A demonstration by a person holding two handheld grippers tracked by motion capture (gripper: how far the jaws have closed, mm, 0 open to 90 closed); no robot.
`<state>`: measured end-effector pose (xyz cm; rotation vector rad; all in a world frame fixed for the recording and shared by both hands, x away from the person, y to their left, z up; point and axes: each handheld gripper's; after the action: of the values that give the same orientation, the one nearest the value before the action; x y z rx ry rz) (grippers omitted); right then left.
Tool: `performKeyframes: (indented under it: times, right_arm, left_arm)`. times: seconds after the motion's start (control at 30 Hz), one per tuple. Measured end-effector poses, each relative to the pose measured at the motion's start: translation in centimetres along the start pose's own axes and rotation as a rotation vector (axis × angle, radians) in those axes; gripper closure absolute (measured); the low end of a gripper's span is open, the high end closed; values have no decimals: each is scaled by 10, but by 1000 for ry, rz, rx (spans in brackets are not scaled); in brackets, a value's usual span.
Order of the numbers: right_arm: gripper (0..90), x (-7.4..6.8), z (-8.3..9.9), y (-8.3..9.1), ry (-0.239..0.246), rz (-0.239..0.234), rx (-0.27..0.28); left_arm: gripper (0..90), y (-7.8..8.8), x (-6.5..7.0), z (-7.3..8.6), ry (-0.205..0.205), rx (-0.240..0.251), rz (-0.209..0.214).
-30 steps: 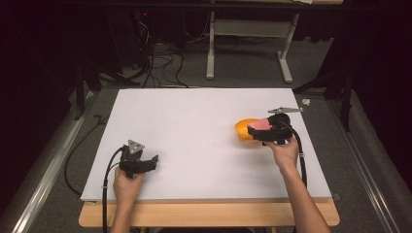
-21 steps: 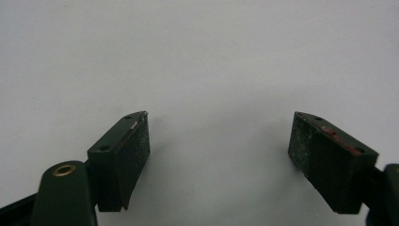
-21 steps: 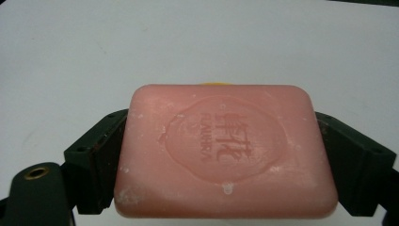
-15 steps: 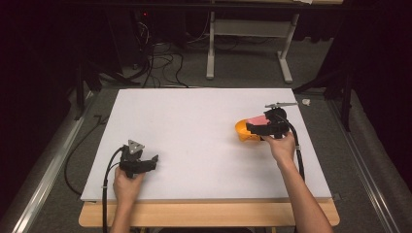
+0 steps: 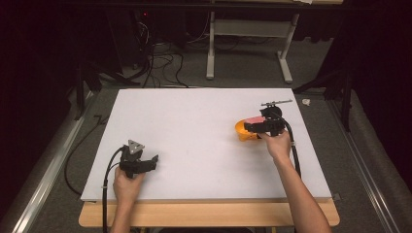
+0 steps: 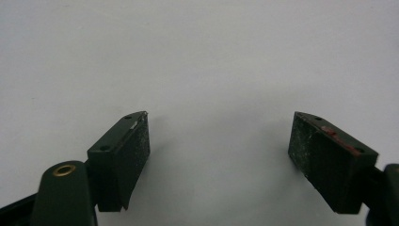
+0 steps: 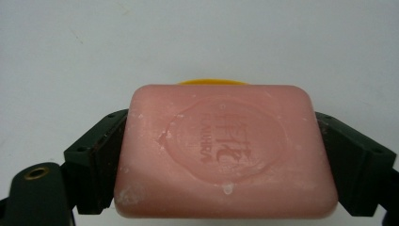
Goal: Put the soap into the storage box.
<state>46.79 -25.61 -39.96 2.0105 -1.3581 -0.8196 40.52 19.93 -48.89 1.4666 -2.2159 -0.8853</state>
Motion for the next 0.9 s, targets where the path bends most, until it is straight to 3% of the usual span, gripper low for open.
performKeyframes:
  times: [0.3, 0.9]
  right_arm:
    - [137, 1, 0, -13, -22, 8, -47]
    - [136, 4, -1, -26, -60, 6, -82]
  left_arm:
    - [216, 0, 0, 0, 0, 0, 0]
    - [216, 0, 0, 0, 0, 0, 0]
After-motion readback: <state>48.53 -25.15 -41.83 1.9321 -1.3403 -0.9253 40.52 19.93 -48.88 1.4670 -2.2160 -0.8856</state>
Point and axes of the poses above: each handheld gripper's, and its own axes: y roughly backward along the jaws, z roughly out of its underside, x roughly to its right, and after that the axes turned 2 degrees about -z, right-handed
